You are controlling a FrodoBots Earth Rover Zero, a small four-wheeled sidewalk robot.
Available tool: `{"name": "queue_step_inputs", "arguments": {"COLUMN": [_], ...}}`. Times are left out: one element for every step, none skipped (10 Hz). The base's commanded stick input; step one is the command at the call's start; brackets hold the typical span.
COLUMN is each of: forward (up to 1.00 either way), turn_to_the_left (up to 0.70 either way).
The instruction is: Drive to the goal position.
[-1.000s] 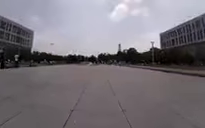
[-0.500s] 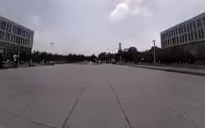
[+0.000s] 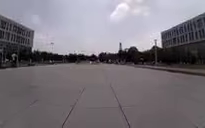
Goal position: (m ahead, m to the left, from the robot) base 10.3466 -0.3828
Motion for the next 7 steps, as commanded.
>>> {"name": "queue_step_inputs", "arguments": {"forward": [0.70, 0.70, 0.70, 0.70, 0.70, 0.70, 0.70], "turn_to_the_left": [0.00, 0.00, 0.00, -0.02, -0.05, -0.14, -0.07]}}
